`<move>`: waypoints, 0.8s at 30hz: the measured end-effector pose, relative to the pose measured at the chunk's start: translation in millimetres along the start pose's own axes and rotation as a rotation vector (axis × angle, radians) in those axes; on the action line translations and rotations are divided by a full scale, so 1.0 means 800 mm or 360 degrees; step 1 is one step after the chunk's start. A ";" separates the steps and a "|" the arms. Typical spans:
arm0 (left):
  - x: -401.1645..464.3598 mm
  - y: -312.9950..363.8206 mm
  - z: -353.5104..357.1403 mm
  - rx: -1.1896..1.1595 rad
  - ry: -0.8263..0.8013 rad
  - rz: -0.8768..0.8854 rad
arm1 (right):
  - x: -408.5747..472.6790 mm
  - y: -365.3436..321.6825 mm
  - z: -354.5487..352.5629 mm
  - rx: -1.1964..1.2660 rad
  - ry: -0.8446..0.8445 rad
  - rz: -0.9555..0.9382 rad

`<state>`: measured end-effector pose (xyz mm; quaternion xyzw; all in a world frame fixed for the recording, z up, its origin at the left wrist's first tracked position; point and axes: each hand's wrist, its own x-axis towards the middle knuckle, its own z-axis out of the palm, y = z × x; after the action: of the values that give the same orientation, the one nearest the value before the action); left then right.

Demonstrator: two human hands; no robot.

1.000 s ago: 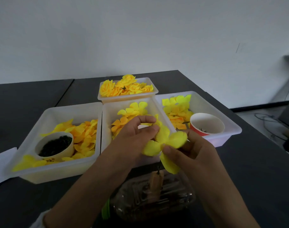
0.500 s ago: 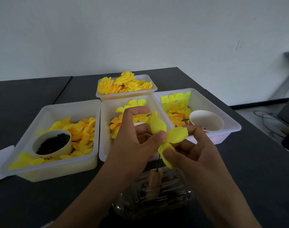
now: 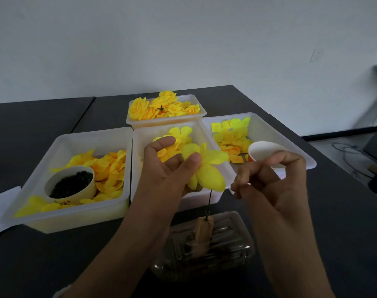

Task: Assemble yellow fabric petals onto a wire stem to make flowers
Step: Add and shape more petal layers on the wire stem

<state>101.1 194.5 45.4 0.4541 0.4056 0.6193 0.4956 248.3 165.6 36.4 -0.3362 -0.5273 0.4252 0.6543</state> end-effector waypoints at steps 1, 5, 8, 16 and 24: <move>0.000 0.001 0.000 0.0048 -0.0035 0.0013 | 0.007 0.003 -0.002 -0.0002 0.0032 0.0070; 0.003 0.000 0.002 0.0280 -0.0178 0.0072 | 0.040 0.007 -0.006 -0.0213 -0.0116 0.0550; 0.010 -0.005 0.003 0.0386 -0.0214 0.0055 | 0.044 0.006 -0.004 -0.0350 -0.0289 0.0473; 0.010 -0.029 -0.020 0.0401 -0.0197 -0.0088 | 0.048 0.036 -0.023 -0.0072 -0.0318 0.0804; 0.010 -0.043 -0.030 0.0273 -0.0183 -0.0309 | 0.044 0.066 -0.033 0.0049 -0.0316 0.1037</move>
<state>85.7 207.2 7.4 0.4884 0.4700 0.5044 0.5349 266.1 220.0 -2.3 -0.4342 -0.4469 0.6504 0.4344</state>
